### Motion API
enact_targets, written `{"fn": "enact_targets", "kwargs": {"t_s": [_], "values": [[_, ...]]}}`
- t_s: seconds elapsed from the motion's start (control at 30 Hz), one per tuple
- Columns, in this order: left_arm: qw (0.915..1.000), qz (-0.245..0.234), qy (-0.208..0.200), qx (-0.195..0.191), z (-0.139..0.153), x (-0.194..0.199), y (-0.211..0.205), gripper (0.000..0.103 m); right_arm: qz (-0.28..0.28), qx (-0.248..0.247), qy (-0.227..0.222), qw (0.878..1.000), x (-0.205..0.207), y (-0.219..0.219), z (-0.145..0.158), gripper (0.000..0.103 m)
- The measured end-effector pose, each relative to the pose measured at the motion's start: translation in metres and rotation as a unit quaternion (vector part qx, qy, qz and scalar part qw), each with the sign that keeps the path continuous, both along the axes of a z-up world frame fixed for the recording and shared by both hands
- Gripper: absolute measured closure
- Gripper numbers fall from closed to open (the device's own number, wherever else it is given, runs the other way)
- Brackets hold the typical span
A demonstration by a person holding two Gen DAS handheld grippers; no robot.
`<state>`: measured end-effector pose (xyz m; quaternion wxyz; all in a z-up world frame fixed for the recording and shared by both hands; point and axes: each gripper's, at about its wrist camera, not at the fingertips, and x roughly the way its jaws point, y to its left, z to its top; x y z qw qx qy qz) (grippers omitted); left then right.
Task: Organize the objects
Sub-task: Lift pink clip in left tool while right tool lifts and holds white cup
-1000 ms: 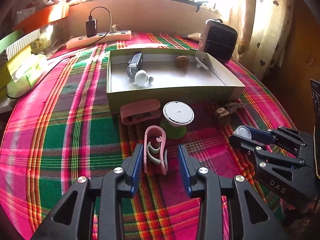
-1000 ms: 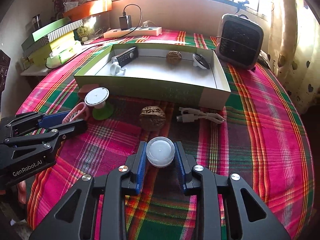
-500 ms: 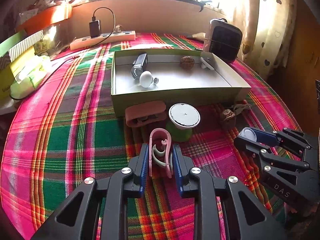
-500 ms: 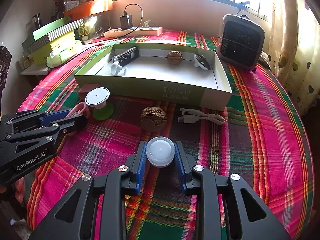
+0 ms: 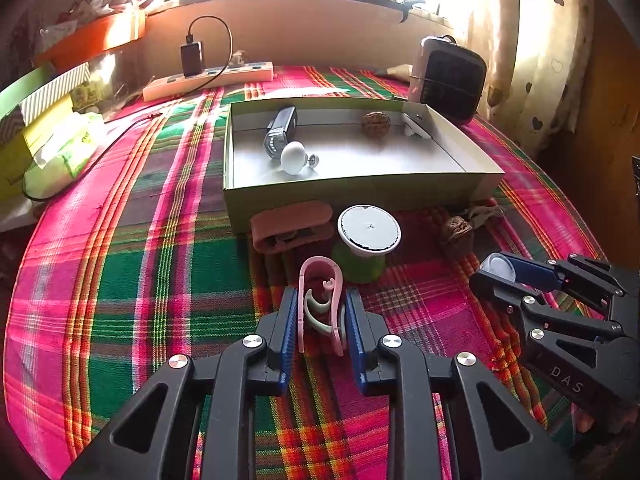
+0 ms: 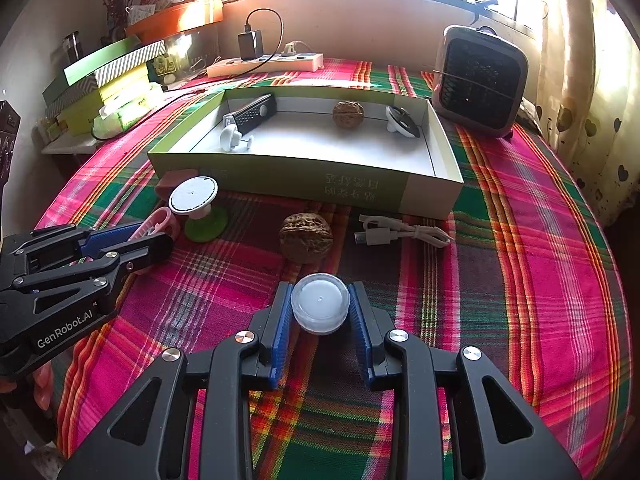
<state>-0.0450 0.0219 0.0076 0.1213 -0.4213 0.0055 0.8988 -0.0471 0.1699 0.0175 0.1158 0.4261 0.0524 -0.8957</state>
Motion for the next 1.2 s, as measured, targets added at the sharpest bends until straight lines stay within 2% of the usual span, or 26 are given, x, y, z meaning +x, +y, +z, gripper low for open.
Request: {"fn": "enact_targets", "kwargs": {"t_s": [0.73,1.2], "values": [[1.0000,0.003,-0.001,0.001,0.002,0.001,-0.003,0.082,-0.007,-0.022,-0.002,1.000,0.002,0.005,0.001,0.075],[0.9997,0.004,0.025,0.006,0.030,0.005,-0.004,0.082,0.000,-0.039,0.018,0.999,0.004,0.008,0.021,0.075]]}}
